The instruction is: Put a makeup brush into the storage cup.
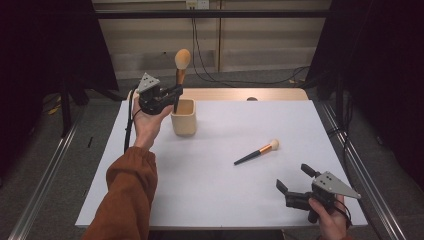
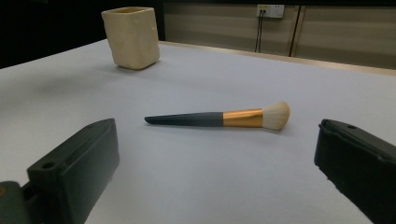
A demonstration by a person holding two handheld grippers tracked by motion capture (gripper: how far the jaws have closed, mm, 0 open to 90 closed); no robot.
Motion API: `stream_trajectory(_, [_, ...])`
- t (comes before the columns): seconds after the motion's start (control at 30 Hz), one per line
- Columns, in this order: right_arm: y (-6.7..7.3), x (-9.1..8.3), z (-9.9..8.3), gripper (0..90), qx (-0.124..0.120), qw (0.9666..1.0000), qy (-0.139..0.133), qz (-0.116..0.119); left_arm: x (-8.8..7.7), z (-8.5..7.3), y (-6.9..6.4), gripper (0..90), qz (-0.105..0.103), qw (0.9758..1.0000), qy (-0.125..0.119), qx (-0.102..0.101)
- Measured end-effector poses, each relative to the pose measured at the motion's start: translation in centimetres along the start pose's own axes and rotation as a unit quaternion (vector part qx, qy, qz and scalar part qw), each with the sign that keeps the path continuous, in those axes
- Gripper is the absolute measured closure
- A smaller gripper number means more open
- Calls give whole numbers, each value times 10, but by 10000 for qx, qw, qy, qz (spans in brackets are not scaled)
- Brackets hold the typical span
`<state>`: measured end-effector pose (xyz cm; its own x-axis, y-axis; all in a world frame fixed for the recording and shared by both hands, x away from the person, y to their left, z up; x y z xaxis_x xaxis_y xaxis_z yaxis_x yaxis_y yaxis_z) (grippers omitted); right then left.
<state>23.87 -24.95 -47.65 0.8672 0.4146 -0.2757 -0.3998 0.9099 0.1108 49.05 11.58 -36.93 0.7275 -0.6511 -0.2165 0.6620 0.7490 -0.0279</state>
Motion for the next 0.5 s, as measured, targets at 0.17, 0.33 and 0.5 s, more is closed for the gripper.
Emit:
stream_trajectory(0.17, [0,1,0,0,-3,10000,17,-3,5,0,3,746,-5,9999,-139,-61])
stream_trajectory(0.33, [-1,0,-1,0,-15,10000,14,-14,11,-7,5,746,20,10000,-79,-33])
stream_trajectory(0.5, [0,0,-1,0,-4,10000,32,13,17,-14,9,746,47,10000,0,55])
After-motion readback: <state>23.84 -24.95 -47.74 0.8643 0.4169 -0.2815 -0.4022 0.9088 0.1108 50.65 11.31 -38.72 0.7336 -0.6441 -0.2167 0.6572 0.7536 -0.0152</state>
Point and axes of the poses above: each handheld gripper's, and its own axes: x roughly forward along the jaws, z roughly out of its top, y roughly to its left, the point moved 6 cm from there along x, roughly forward along the jaws, and after that the axes turned 3 degrees about x, right-handed, at the moved point
